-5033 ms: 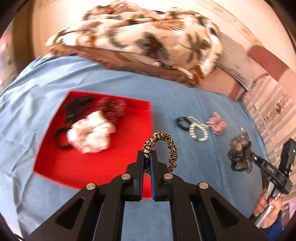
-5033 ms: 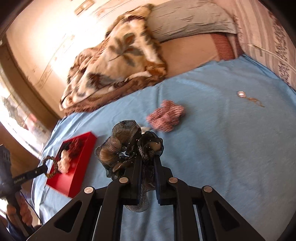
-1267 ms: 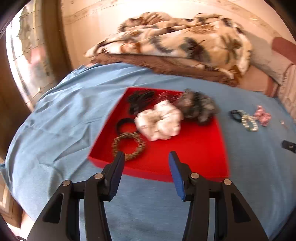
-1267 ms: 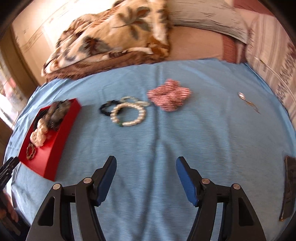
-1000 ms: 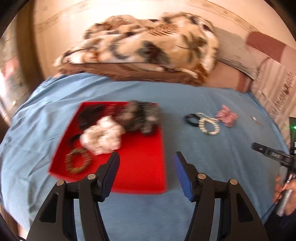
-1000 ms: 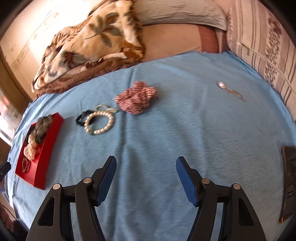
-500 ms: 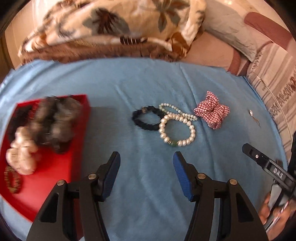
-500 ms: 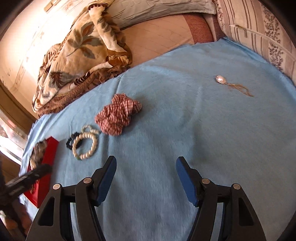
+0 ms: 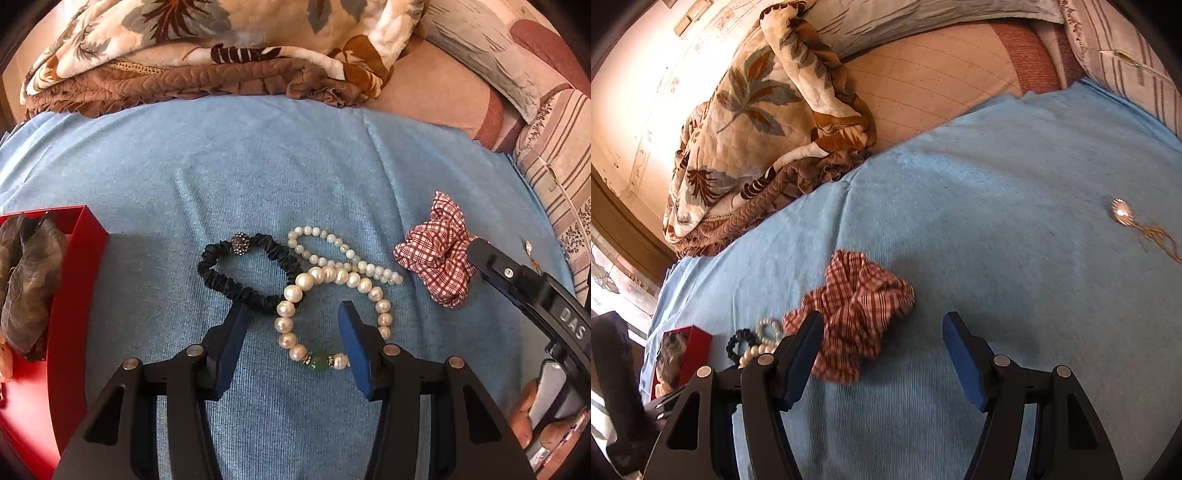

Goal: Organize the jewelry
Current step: 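Grasp the red gingham scrunchie with the right tool while the left tool grasps the pearl bracelet, then carry the gingham scrunchie with the right tool over the tray while the left carries the pearl bracelet there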

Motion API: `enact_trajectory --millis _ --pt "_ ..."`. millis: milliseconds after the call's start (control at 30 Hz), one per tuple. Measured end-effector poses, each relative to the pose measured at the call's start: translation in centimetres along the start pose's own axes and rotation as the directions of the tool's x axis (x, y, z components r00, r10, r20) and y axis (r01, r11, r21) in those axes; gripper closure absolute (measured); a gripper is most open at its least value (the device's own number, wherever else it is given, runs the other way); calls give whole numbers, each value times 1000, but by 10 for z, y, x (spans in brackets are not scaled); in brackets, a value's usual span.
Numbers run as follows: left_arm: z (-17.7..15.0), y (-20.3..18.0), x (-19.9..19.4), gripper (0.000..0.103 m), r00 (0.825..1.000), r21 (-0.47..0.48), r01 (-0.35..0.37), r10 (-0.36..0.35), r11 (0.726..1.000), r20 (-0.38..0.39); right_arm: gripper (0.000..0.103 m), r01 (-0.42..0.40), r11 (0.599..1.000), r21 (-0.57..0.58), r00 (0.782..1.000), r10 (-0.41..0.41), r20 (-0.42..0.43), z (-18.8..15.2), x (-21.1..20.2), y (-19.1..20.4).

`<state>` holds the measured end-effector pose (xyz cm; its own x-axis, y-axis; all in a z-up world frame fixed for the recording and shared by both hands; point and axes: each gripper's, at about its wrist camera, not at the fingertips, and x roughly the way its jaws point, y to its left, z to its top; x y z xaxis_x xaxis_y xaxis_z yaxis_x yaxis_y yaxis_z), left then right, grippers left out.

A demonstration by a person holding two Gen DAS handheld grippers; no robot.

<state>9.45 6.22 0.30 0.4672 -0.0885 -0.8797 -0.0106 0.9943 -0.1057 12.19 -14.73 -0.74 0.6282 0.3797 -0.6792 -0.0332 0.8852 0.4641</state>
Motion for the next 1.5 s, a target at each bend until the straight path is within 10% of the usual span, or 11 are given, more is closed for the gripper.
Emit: enact_trajectory --millis 133,533,1500 --pt "-4 0 -1 92 999 9 -50 50 999 11 87 -6 999 -54 999 4 -45 -3 10 7" --pt "-46 18 -46 93 998 -5 50 -50 999 -25 92 34 999 -8 998 -35 -59 -32 -24 6" --pt "-137 86 -222 94 974 -23 -6 11 1000 225 93 -8 974 -225 1000 3 -21 -149 -132 81"
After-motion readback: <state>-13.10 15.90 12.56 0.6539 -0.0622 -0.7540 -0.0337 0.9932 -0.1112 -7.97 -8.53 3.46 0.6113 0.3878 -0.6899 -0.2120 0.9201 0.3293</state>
